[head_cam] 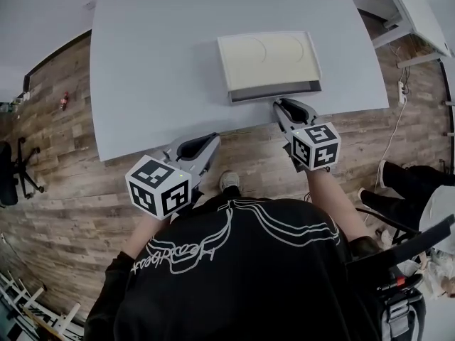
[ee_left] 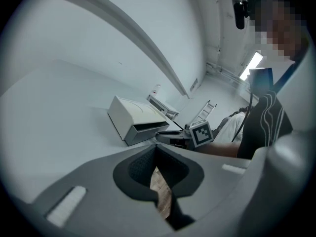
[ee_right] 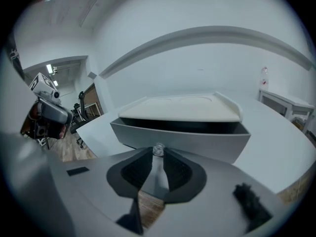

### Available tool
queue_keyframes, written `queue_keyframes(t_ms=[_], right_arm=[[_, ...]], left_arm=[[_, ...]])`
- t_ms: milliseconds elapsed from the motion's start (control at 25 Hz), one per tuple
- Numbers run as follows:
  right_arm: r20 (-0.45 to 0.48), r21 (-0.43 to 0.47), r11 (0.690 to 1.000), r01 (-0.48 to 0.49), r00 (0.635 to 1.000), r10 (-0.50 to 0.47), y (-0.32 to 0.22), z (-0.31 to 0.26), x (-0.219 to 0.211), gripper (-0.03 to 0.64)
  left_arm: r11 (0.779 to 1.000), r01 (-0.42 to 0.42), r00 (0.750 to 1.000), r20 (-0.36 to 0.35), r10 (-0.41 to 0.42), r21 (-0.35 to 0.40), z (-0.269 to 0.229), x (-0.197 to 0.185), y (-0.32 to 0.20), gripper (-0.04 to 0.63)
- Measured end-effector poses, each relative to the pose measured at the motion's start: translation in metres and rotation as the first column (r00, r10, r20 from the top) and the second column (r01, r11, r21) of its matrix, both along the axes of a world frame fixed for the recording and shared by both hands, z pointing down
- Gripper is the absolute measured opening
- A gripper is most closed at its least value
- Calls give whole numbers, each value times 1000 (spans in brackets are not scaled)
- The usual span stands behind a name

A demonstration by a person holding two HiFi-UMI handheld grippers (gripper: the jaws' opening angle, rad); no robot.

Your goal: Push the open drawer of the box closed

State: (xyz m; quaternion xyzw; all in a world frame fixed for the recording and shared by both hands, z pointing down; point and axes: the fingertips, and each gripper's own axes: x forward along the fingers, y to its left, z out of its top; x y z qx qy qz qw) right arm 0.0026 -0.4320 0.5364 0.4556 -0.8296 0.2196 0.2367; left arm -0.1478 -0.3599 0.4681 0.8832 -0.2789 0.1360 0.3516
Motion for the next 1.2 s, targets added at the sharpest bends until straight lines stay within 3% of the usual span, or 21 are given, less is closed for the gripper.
queue_keyframes(t_ms=[520,720,840,960,1200], right_arm=[[-32,-10,1000,2,999,-2,-30,1,-4,75],[15,-25,998,-50,999,50,-22,0,2,77],[46,-32,999,-26,999,27,3,-3,2,77],[139,-25,999,35,990,-31,42,-18,-5,75],[311,7,986,168,936,-162,144,-60,-22,43]], left_arm=[[998,51,999,7,-51,-22,2,-16,9,8],[998,59,998,27,-59,-11,2,-14,22,8],[998,58,998,34,-58,-14,1,-9,38,8],[999,42,998,37,-41,-7,-2,5,62,8],[999,25,1000,-2,-25,24,-21,44,113,8]])
